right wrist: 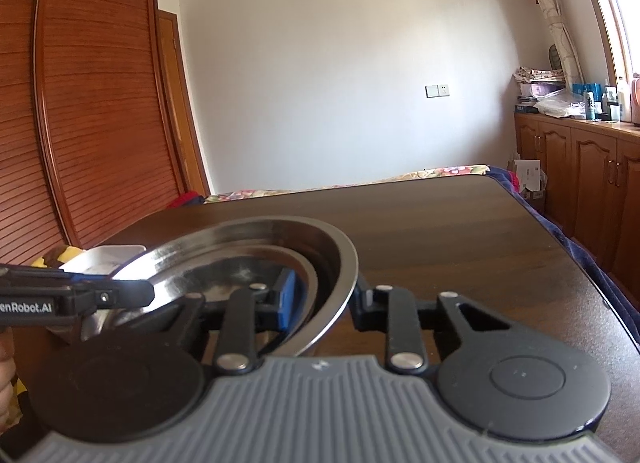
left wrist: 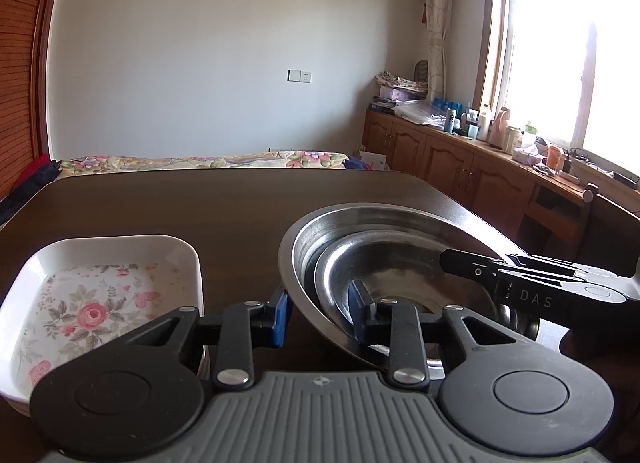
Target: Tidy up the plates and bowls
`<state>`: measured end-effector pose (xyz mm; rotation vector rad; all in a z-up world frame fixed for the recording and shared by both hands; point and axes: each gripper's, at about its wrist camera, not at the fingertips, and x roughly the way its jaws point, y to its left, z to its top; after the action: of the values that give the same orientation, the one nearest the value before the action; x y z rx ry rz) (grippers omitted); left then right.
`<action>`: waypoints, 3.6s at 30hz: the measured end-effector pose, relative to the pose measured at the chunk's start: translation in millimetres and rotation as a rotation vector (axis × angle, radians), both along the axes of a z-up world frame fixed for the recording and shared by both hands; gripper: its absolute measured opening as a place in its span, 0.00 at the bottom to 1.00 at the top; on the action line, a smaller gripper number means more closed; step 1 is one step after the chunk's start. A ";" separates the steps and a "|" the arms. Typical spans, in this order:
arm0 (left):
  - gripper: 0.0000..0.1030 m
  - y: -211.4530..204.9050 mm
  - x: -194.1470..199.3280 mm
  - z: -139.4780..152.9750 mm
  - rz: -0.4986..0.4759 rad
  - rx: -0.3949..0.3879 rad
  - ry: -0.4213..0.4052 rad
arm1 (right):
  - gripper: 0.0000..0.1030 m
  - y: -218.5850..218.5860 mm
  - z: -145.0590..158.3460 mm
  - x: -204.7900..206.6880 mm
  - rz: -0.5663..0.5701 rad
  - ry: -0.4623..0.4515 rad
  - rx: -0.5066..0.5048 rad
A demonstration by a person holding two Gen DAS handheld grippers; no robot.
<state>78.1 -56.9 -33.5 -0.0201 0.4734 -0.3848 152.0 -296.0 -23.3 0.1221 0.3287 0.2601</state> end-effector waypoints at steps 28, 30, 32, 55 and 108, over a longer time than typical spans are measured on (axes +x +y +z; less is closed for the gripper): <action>0.31 29.8 -17.1 31.6 0.000 -0.033 -0.051 | 0.28 14.4 30.8 -2.5 0.018 -0.023 0.009; 0.31 36.6 -17.5 34.1 0.005 -0.036 -0.057 | 0.28 18.0 32.2 -0.9 0.031 -0.024 0.008; 0.31 43.7 -17.2 36.3 0.014 -0.038 -0.060 | 0.28 22.9 33.2 2.4 0.047 -0.023 0.006; 0.31 124.8 -4.8 38.9 0.164 -0.046 -0.029 | 0.28 98.9 33.0 27.6 0.214 0.017 -0.041; 0.63 148.3 -6.9 31.8 0.249 -0.034 0.010 | 0.56 133.7 31.9 31.4 0.253 0.037 -0.096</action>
<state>71.3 91.4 -1.7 -0.1126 0.4686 -0.1483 183.4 -162.3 8.6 -0.0095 0.3930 0.4923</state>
